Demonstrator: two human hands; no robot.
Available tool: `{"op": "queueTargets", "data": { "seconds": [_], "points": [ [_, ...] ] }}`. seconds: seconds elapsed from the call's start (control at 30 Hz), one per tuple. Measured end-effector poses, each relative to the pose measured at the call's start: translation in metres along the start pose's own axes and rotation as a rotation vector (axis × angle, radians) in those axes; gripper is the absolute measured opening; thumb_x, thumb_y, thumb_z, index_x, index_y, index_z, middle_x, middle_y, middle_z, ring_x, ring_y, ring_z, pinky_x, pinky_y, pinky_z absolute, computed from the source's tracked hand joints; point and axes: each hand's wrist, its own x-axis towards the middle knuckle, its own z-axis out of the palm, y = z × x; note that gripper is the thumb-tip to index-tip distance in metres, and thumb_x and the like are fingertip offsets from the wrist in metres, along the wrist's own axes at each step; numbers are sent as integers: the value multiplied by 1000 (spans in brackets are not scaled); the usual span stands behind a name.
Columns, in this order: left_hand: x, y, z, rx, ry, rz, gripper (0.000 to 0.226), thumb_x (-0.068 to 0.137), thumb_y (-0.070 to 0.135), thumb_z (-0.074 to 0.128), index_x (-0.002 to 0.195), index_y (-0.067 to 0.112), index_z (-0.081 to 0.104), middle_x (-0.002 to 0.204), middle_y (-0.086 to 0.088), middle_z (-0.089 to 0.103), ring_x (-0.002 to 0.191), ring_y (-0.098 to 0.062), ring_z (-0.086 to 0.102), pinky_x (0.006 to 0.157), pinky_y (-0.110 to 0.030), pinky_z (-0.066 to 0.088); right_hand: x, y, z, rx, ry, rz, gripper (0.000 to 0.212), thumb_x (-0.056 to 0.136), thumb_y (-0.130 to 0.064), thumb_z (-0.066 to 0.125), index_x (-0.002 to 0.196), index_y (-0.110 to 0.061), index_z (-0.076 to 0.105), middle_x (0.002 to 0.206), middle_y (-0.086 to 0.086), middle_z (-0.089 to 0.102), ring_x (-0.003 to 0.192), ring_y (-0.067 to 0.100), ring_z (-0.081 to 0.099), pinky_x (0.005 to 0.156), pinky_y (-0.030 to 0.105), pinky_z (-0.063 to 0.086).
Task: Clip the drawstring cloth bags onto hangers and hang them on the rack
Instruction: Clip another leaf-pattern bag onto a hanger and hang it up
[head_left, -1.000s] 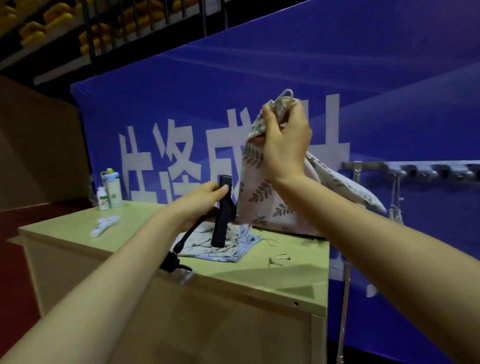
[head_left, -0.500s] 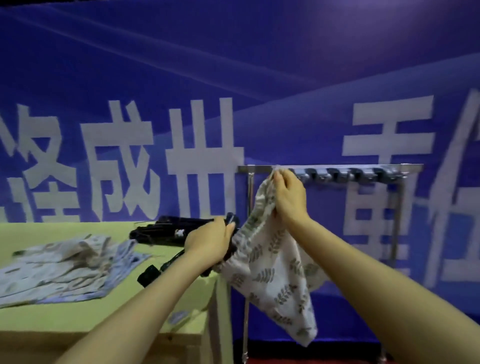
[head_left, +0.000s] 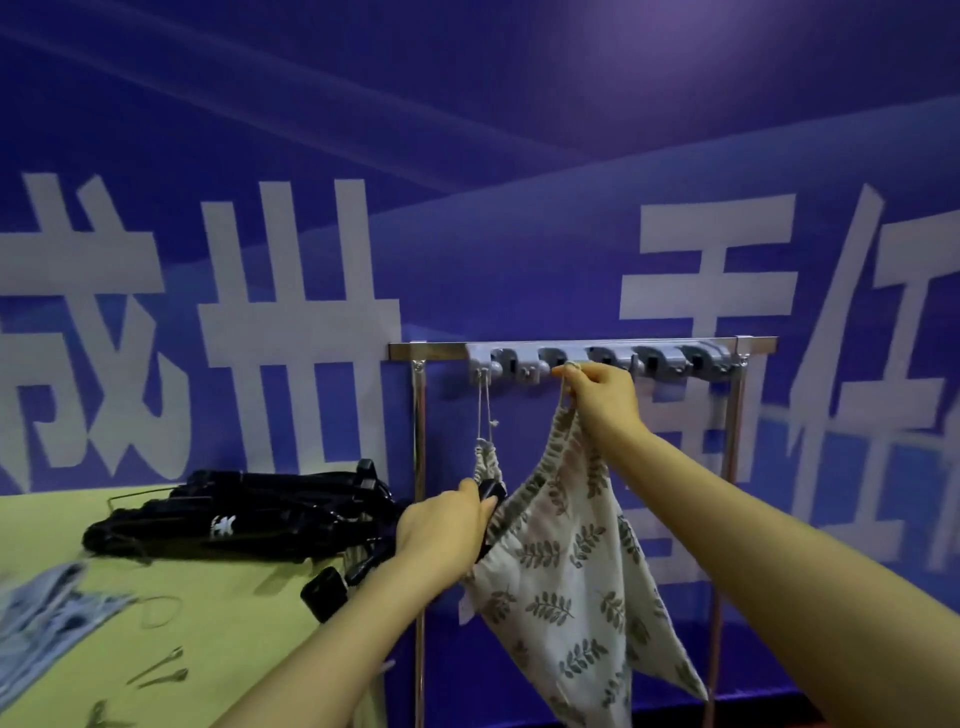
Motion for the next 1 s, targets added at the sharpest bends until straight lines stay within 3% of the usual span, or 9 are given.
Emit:
{"op": "queueTargets", "data": {
  "seconds": [0.13,0.23,0.4,0.5,0.57,0.63,0.7,0.9,1.0],
  "points": [
    [39,10,12,-81,-52,-21,45,101,42,19,123,10,43,106,-9,67,92,-30,64,71,-38,45,34,12,11,-40,-102,-63,29,95,-17,53,77,-1,70,74,9,66,64,10,54,62,20,43],
    [63,18,18,-91,-97,-13,46,101,41,19,126,10,43,111,-11,65,96,-31,63,73,-38,44,55,19,18,-149,-276,-112,23,95,-11,54,91,4,70,85,13,67,64,3,55,50,2,40],
    [90,19,37,-104,-77,0,45,101,43,21,117,10,47,107,-11,66,93,-32,64,71,-37,41,95,35,27,-276,-374,-120,24,93,-15,58,100,2,72,62,4,57,42,2,47,41,14,37],
    [101,14,46,-165,-78,-26,44,100,43,20,118,11,44,108,-12,65,94,-33,63,73,-39,45,112,38,40,-372,-356,-202,25,92,-18,58,99,2,72,76,12,64,45,0,50,43,8,36],
    [108,13,52,-183,-71,-40,44,100,43,20,119,10,43,109,-12,65,95,-33,63,75,-41,46,123,42,51,-449,-323,-237,25,92,-20,59,98,0,72,78,15,65,56,10,54,47,11,37],
    [112,14,56,-179,-56,-52,44,100,43,20,121,11,42,109,-11,65,94,-33,63,73,-40,46,131,49,61,-497,-268,-263,22,91,-19,59,91,-2,73,76,17,69,70,26,62,58,25,43],
    [115,16,57,-180,-46,-60,44,100,43,20,121,11,42,110,-10,65,95,-32,63,71,-38,43,136,57,68,-501,-207,-297,22,88,-16,57,79,-3,73,68,18,68,71,32,64,62,36,47],
    [125,11,57,-190,-71,-75,45,101,41,21,124,9,41,115,-12,63,99,-34,61,70,-38,40,148,75,73,-207,-5,-93,16,90,-19,60,91,-12,74,66,5,64,56,16,57,63,30,50],
    [122,6,64,-186,-122,-93,45,101,41,21,127,9,40,116,-12,61,101,-34,61,70,-38,40,137,86,71,-108,46,-74,16,90,-11,59,101,-6,70,75,7,65,38,5,53,48,24,53]
  ]
}}
